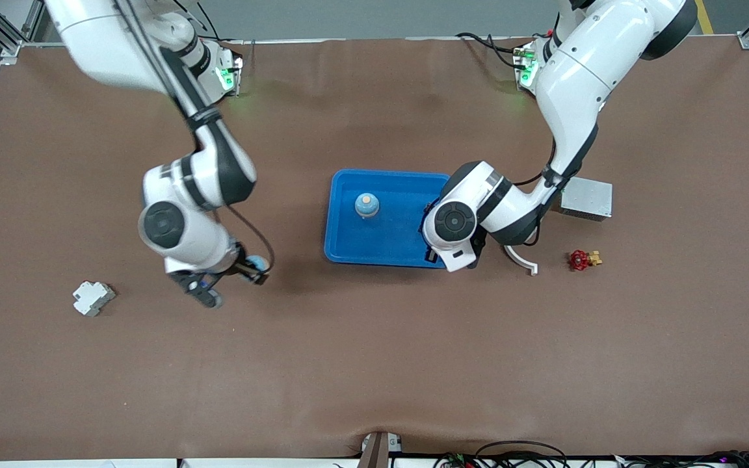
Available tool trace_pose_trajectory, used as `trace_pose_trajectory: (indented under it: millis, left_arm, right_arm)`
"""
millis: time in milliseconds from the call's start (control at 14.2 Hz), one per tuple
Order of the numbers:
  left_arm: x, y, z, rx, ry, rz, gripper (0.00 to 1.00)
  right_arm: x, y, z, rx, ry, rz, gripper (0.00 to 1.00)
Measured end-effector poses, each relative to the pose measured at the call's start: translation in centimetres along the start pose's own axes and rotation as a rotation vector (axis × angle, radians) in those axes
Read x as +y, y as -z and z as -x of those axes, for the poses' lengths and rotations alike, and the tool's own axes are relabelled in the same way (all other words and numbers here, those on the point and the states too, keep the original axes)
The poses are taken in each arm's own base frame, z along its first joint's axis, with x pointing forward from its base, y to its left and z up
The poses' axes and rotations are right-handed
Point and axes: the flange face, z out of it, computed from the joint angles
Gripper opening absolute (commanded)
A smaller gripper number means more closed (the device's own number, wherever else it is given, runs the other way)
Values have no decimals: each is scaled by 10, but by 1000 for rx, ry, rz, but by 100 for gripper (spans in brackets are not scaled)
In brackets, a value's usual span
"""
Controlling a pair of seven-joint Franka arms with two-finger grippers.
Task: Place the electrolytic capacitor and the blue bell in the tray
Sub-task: 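Carry the bell to the tray while the left gripper releases the capacitor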
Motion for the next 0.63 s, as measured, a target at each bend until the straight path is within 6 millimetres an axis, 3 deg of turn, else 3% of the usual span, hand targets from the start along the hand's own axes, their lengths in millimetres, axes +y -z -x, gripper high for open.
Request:
trace_pose_trajectory:
  millis: [141, 423, 634]
  left_arm:
    - [7, 28, -6, -1, 11, 44, 100]
    - [14, 112, -42, 12, 13, 136, 100]
    - [5, 163, -88, 46, -68, 148, 100]
  right_arm:
    - [-25, -8, 54, -2, -41, 13, 0]
    - [-59, -19, 158, 9, -99, 33, 0]
    - [-70, -30, 202, 40, -131, 34, 0]
